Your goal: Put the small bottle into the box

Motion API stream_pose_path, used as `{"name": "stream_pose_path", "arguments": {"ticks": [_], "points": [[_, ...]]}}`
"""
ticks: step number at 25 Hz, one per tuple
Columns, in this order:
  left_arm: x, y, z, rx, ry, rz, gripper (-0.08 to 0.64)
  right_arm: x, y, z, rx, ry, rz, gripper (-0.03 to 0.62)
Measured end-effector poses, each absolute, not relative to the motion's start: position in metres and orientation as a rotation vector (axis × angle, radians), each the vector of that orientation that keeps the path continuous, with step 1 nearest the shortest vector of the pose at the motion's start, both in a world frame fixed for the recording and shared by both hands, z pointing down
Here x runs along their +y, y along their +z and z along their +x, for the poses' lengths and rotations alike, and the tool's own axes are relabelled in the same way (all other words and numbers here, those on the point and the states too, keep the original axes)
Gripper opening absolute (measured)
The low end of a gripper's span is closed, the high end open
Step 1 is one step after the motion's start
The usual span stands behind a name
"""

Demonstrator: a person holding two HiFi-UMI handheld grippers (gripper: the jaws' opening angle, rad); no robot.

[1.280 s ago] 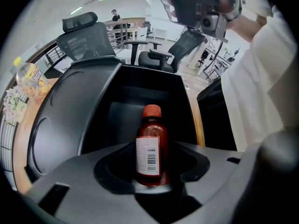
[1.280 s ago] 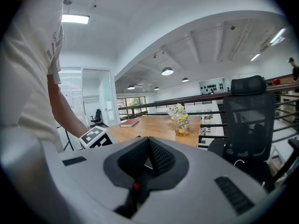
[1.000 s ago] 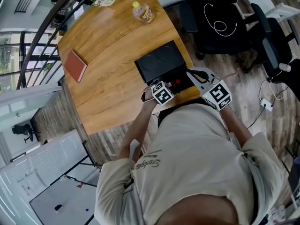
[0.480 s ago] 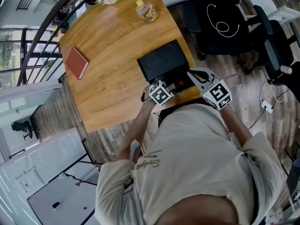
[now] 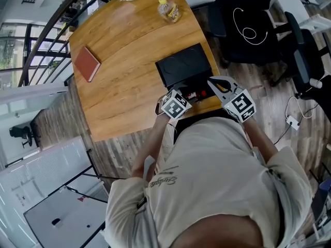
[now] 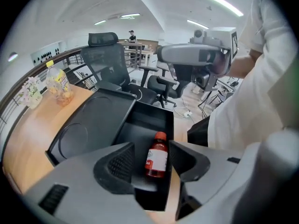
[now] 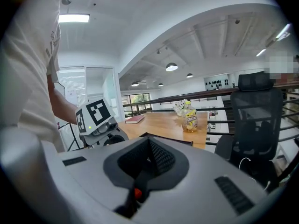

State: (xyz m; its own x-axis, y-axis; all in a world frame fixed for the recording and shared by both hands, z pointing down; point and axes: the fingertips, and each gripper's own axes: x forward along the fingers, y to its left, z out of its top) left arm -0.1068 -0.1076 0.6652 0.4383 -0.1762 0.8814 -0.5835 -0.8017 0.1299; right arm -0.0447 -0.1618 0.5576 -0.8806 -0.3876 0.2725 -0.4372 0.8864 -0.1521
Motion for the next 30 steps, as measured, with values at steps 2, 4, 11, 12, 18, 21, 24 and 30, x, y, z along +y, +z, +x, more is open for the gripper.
{"name": "stream_pose_path", "arguments": {"ticks": [2, 4, 11, 12, 18, 21, 24, 30], "points": [[-0.112, 0.651, -0.109, -0.708, 1.241, 2.296, 0.233, -0.162, 0.556, -0.048, -2.817, 0.303, 0.628, -0.006], [-0.117, 0.636, -0.112, -0.784, 1.133, 2.308, 0.232, -0.163, 0.551, -0.051, -2.821, 0.298, 0.633, -0.006], [-0.147, 0.559, -0.146, -1.132, 0.786, 2.377, 0.095, -0.164, 0.534, -0.071, -2.830, 0.248, 0.598, -0.006], [-0.148, 0.548, -0.153, -1.177, 0.754, 2.388, 0.075, -0.164, 0.532, -0.075, -2.831, 0.240, 0.593, -0.006], [-0.136, 0.511, -0.192, -1.301, 0.595, 2.383, 0.044, -0.157, 0.510, -0.098, -2.849, 0.184, 0.572, -0.006], [-0.129, 0.498, -0.210, -1.353, 0.524, 2.372, 0.040, -0.157, 0.496, -0.110, -2.861, 0.140, 0.550, -0.006], [-0.125, 0.481, -0.225, -1.417, 0.430, 2.367, 0.040, -0.156, 0.483, -0.119, -2.870, 0.097, 0.528, -0.006], [-0.118, 0.433, -0.238, -1.477, 0.333, 2.431, 0.040, -0.158, 0.465, -0.131, -2.874, 0.039, 0.516, -0.006]]}}
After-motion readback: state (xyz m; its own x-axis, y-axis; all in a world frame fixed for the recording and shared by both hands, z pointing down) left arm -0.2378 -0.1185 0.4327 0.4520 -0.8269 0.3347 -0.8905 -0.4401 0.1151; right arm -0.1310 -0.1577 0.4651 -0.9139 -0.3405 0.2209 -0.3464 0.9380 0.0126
